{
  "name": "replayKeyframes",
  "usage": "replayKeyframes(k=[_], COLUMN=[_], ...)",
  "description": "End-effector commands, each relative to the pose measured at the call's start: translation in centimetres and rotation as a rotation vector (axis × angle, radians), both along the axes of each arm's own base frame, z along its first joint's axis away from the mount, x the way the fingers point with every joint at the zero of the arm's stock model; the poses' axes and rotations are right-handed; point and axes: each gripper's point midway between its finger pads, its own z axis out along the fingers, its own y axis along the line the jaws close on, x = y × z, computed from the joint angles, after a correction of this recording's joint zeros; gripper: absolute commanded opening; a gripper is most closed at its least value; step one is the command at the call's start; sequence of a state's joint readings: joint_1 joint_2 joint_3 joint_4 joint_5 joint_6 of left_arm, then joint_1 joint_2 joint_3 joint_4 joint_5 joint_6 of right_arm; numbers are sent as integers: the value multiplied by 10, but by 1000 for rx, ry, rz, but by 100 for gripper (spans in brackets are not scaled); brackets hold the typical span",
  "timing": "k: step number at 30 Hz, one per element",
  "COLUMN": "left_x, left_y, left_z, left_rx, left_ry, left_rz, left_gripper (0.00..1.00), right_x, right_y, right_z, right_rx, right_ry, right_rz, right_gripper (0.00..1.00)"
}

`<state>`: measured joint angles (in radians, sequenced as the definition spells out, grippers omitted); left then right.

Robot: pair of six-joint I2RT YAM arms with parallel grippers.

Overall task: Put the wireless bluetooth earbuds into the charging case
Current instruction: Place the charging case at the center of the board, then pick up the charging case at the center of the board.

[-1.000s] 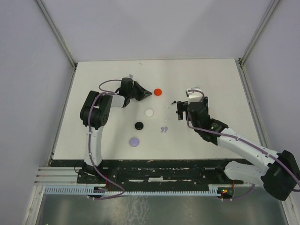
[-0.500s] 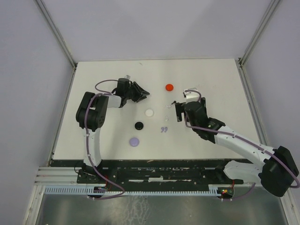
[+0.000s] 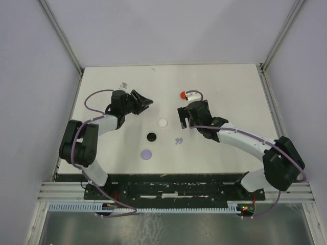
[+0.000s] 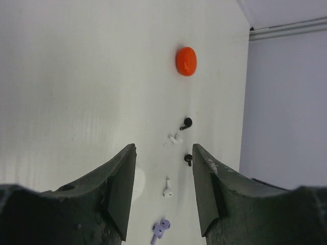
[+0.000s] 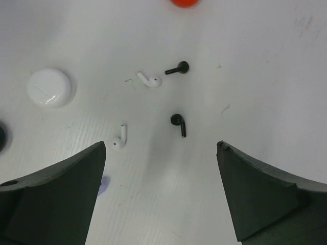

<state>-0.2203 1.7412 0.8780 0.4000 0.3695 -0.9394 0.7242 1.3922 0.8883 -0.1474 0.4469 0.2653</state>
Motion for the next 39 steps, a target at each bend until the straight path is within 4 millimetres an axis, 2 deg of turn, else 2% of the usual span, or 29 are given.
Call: replayKeyframes(k=[1,7,13,22,39], left_x=[-22,-56,-68,-79,-84], left_y=[1,13,24,23,24], left_z=[40,44,51,46,46], left_rx=[8,8,12,-10,-9], left_ry=[-153,-160,-181,-170,-175], left_rz=[-11,22,75,61,58], left_gripper=[56,61,66,90,91], right_x=[16,28,34,32,43], right_y=[46,81,101,112,113], right_z=[12,-4,-41,-71,-90], right_rx=[116,98,6,-65,-110], right_ry=[24,114,176,202,198], right_rz=[100,201,226,210,183], right_gripper=[97,97,97,97,97])
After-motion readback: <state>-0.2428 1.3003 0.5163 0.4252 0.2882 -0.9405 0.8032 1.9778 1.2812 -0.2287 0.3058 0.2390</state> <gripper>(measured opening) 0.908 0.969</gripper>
